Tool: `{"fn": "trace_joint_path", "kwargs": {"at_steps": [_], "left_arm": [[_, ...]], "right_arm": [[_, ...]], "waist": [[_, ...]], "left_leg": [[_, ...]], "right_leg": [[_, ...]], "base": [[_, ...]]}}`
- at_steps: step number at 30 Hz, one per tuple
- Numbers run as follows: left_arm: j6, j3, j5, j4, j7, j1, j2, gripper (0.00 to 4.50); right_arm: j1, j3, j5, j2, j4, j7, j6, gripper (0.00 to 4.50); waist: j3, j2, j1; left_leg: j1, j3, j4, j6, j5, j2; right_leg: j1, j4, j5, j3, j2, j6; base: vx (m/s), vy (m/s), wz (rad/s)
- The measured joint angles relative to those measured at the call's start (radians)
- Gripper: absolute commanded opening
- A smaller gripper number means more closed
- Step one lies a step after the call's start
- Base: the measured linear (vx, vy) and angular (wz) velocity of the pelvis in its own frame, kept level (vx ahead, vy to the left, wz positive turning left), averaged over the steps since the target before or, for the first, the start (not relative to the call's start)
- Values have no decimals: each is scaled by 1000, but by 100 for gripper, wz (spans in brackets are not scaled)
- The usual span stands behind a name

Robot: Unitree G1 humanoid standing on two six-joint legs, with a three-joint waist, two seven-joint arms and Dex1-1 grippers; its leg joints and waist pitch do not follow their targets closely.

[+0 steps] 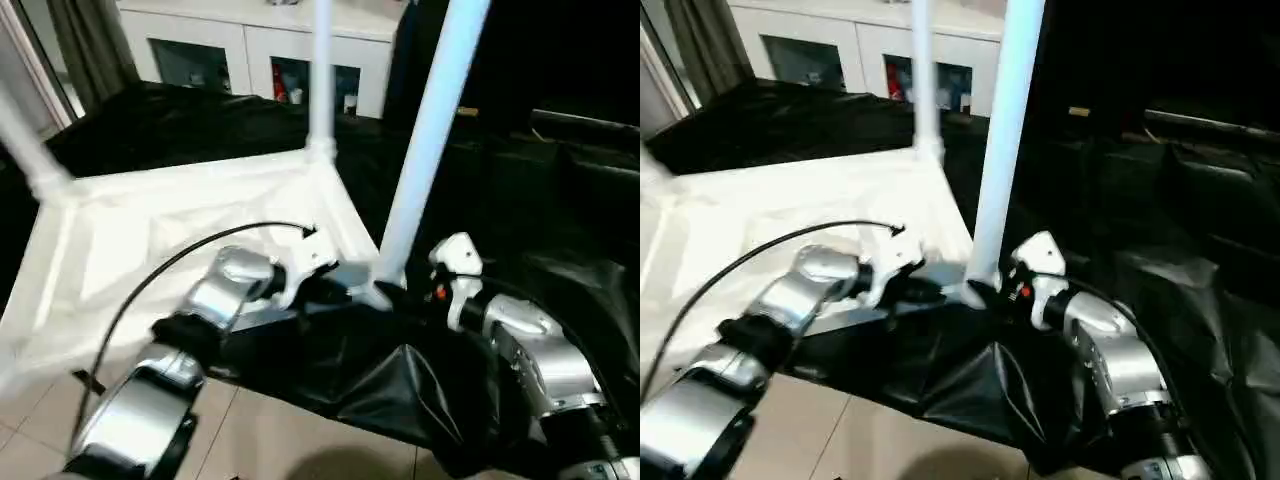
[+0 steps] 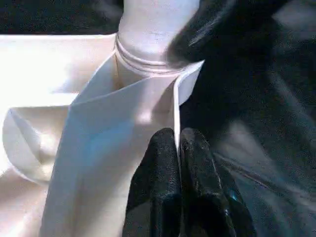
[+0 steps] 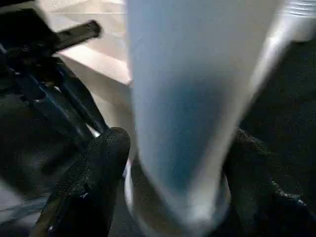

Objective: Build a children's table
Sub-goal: Rotate leg to tighten

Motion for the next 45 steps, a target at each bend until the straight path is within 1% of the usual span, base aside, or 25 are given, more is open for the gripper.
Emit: {"fn": "trace_joint_path", "kwargs": {"at_steps": [2, 4, 5, 6, 7, 9, 13, 16, 21, 24, 25, 26, 27, 29, 31, 35, 39, 43, 44, 45], "left_arm": [[8, -8, -3, -27, -30, 12, 6, 0], [9, -10, -3, -34, -42, 16, 7, 0], [11, -10, -3, -40, -46, 20, 10, 0], [12, -10, -3, -47, -49, 24, 12, 0], [16, -10, -4, -60, -54, 32, 16, 0], [25, -10, -5, -76, -57, 39, 20, 0], [35, -10, -6, -88, -57, 44, 22, 0], [39, -10, -6, -91, -56, 44, 21, 0], [58, -10, -6, -106, -46, 47, 22, 0], [67, -7, -4, -106, -4, 47, 19, 0], [68, -2, 8, -89, 40, 38, 3, 0], [73, 9, 25, -62, 105, 20, -24, 0], [72, 15, 29, -35, 150, 8, -44, 0], [77, 24, 45, 31, 265, -32, -98, 0], [90, 30, 58, 70, 344, -57, -137, 0], [102, 32, 60, 123, 442, -91, -195, 0], [101, 35, 60, 141, 456, -102, -205, 0], [79, 35, 62, 152, 447, -104, -204, 0], [75, 35, 62, 154, 443, -104, -198, 0], [68, 34, 61, 150, 421, -102, -184, 0]], "right_arm": [[0, 15, 9, -15, -16, 33, 17, 307], [0, 19, 16, -27, -28, 59, 32, 307], [0, 24, 16, -33, -30, 71, 33, 292], [0, 26, 16, -37, -31, 78, 33, 292], [-1, 28, 15, -41, -31, 87, 32, 273], [-2, 28, 15, -44, -30, 94, 31, 266], [-5, 29, 15, -50, -30, 101, 27, 223], [-7, 30, 15, -55, -30, 108, 25, 210], [-7, 27, 8, -48, -30, 96, 19, 204], [-6, 9, 4, -1, -22, 25, 28, 202], [-6, -8, -4, 32, -10, -42, 26, 202], [-9, -38, -21, 80, 12, -139, 20, 202], [-10, -52, -32, 110, 19, -208, 10, 202], [-38, -90, -69, 185, 57, -398, 4, 200], [-54, -109, -95, 225, 76, -521, 2, 198], [-86, -130, -131, 293, 111, -693, -6, 198], [-96, -131, -149, 307, 128, -730, -20, 198], [-97, -125, -167, 305, 148, -717, -55, 198], [-97, -126, -162, 305, 149, -711, -59, 232], [-97, -133, -138, 296, 149, -666, -57, 232]], "waist": [[0, 0, 5], [0, 0, 7], [0, 0, 6], [0, 0, 6], [0, -1, 5], [0, -1, 5], [1, -2, 4], [2, -3, 4], [2, -5, 3], [2, -5, 0], [2, -6, -1], [1, -7, -3], [1, -6, -2], [1, -6, -4], [1, -6, -5], [0, -5, -4], [0, -4, -3], [0, -4, -3], [0, -4, -4], [0, -4, -3]], "left_leg": [[1, 0, 0, 0, 0, 0], [1, 1, 0, 0, 0, 0], [1, 1, 0, 0, 0, 0], [1, 1, 0, 0, 0, 0], [0, 1, 0, 0, 0, 0], [0, 1, 0, 0, 0, 0], [0, 1, 0, 0, 0, 0], [-1, 2, 0, 0, 0, 0], [-1, 2, 0, 0, 0, 0], [-1, 2, 1, 0, 0, 0], [-1, 2, 0, 0, 0, 0], [0, 1, 1, -2, 0, 0], [1, 2, 1, -2, 0, 0], [1, 1, 2, -4, 1, 0], [1, 1, 2, -4, 2, -1], [1, 1, 0, -4, 2, -1], [0, 1, 0, -4, 2, -1], [0, 1, -1, -3, 2, -1], [0, 2, -1, -4, 2, -1], [0, 1, -2, -3, 2, -1]], "right_leg": [[0, 0, 0, 0, 0, 0], [0, 0, 0, 0, -1, 0], [0, 0, 0, 0, -1, 0], [0, 0, 0, 1, -1, 0], [0, 1, 0, 0, -1, 0], [0, 1, 0, 0, -1, 0], [0, 1, 0, 0, -1, 1], [0, 1, -1, 1, -1, 1], [0, 1, -1, 1, -1, 1], [0, 1, -1, 1, -1, 1], [1, 1, -1, 1, -1, 1], [0, 1, 0, 1, -1, 2], [0, 1, -1, 1, -1, 3], [0, 1, -1, 1, -1, 4], [0, 0, 0, 2, -1, 5], [0, 0, 1, 2, -1, 2], [0, 0, 1, 2, -1, 2], [0, 0, 1, 2, -1, 2], [0, 0, 1, 2, -1, 2], [0, 0, 1, 2, -1, 2]], "base": [[0, 0, 0], [0, 0, 0], [0, 0, 0], [0, 0, 0], [0, 0, 0], [0, 0, 0], [0, 0, 0], [0, 0, 0], [0, 0, 0], [0, 0, 0], [0, 0, 0], [0, 0, 0], [0, 0, 0], [0, 0, 0], [0, 0, 0], [0, 0, 0], [0, 0, 0], [0, 0, 0], [0, 0, 0], [0, 0, 0]]}}
